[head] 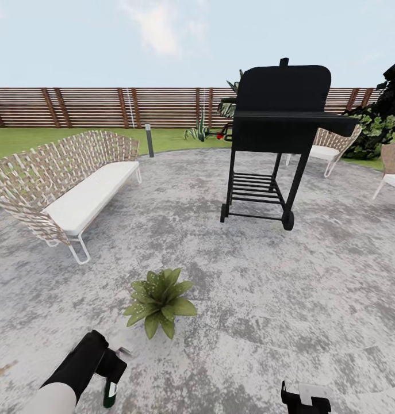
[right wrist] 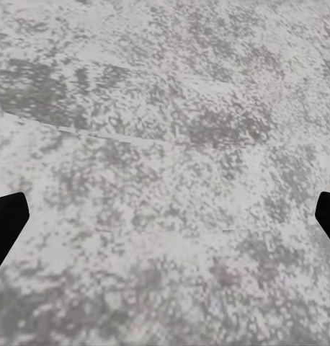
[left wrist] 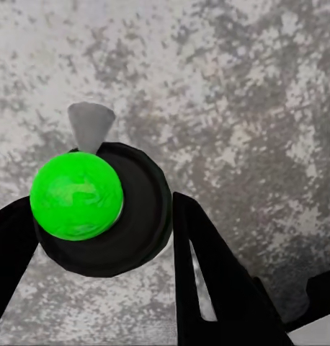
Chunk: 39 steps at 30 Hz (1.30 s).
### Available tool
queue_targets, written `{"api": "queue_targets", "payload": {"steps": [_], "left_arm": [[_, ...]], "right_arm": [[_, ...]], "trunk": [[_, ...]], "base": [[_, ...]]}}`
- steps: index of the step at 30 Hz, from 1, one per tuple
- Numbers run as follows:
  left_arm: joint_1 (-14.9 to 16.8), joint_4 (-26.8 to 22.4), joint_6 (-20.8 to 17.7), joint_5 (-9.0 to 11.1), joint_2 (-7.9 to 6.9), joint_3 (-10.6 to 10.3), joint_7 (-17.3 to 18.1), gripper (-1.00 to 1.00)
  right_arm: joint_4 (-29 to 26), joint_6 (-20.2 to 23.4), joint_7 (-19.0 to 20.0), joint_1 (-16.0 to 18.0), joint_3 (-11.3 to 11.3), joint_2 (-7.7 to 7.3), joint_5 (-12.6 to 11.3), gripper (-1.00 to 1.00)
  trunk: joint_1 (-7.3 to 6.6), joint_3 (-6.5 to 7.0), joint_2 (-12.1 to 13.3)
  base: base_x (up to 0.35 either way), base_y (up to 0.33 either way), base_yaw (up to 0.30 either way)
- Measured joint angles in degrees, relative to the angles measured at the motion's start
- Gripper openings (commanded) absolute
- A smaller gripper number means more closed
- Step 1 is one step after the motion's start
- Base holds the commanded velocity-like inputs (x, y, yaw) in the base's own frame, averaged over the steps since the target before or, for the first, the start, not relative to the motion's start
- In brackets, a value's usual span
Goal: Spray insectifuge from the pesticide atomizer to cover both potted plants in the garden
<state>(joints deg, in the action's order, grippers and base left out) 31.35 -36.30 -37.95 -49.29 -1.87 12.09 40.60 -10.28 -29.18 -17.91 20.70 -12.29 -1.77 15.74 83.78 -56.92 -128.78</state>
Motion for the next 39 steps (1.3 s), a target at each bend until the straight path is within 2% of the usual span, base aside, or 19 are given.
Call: {"api": "queue_targets", "payload": {"steps": [3,5,9,23,32,39], "left_arm": [[0.00,-0.06,0.03,1.73,1.36,-0.01,-3.99,-1.00],[0.00,-0.19,0.09,2.35,1.73,-0.13,-4.75,-1.00],[-0.07,0.03,0.15,2.57,1.90,-0.09,-4.98,-1.00],[-0.18,-0.36,-0.28,2.52,1.91,-0.08,-4.97,-1.00],[-0.17,-0.25,-0.23,2.58,2.00,-0.11,-5.01,-1.00],[-0.19,-0.41,-0.20,2.56,2.52,-0.17,-4.99,-1.00]], "right_arm": [[0.01,0.03,0.00,0.00,0.00,0.00,0.00,1.00],[-0.03,0.03,0.00,0.00,0.00,0.00,0.00,1.00],[-0.05,0.01,-0.07,0.00,-0.04,0.00,0.00,1.00],[-0.02,0.03,-0.18,0.00,-0.05,0.00,0.00,1.00],[0.00,0.01,-0.20,0.00,0.00,0.00,0.00,1.00],[0.02,0.00,-0.20,0.01,0.01,0.00,0.00,1.00]], "trunk": [[0.00,0.00,0.00],[0.00,0.00,0.00],[0.00,-0.02,0.00],[-0.01,-0.50,0.00],[-0.02,-0.51,0.00],[0.01,-0.52,0.00]], "base": [[0.000,0.000,0.001],[0.000,0.000,0.000],[0.000,0.000,0.061],[0.020,-0.012,0.212],[0.193,-0.197,0.016],[0.023,-0.262,0.229]]}}
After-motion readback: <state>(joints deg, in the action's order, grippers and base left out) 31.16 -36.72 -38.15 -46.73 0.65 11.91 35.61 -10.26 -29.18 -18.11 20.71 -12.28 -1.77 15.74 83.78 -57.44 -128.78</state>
